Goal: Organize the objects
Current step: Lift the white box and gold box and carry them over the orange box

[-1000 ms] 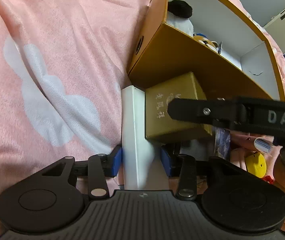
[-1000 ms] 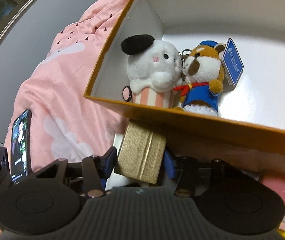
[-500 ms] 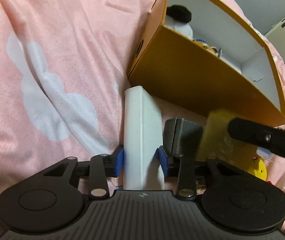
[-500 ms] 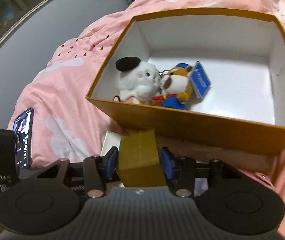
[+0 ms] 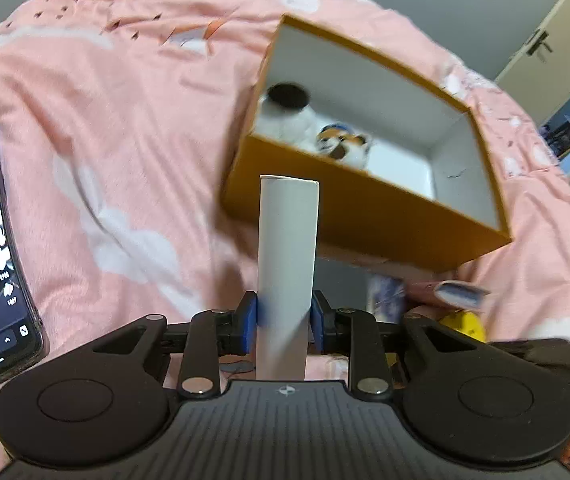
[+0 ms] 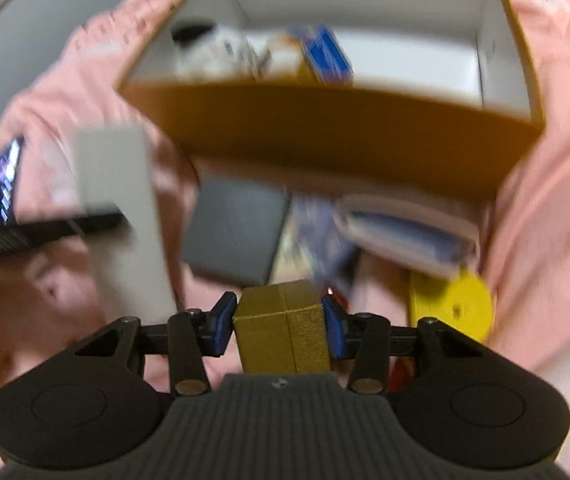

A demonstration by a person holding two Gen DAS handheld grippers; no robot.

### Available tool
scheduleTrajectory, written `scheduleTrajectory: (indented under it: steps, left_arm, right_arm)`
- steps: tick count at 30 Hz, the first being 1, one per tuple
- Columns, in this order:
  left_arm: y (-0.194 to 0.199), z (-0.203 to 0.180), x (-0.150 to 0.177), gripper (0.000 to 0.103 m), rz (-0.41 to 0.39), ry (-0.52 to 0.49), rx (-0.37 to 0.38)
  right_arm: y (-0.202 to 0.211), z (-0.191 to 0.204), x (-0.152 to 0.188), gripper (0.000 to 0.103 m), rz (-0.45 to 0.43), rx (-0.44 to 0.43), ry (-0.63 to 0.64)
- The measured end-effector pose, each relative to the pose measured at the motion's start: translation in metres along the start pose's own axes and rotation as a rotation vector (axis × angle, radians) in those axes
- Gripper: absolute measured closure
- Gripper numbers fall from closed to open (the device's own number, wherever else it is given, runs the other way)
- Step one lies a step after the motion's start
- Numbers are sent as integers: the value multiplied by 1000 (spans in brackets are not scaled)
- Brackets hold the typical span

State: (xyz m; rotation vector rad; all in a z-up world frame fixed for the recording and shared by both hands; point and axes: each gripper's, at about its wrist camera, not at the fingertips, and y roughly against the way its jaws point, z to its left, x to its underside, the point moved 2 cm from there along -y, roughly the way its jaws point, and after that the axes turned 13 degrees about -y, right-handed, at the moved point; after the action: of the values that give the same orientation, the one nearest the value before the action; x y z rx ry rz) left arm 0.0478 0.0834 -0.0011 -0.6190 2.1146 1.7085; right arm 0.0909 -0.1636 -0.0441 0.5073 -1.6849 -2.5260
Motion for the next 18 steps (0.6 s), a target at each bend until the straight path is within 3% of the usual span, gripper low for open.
scheduleTrajectory:
  steps: [11, 18]
  left_arm:
    - [6, -24, -14, 72, -29, -58, 52]
    - [15, -36, -21, 72, -46, -95, 90]
  right_arm:
    - [0, 5, 17, 56, 87, 44, 138]
    - [24, -2, 10, 56, 4, -29, 101]
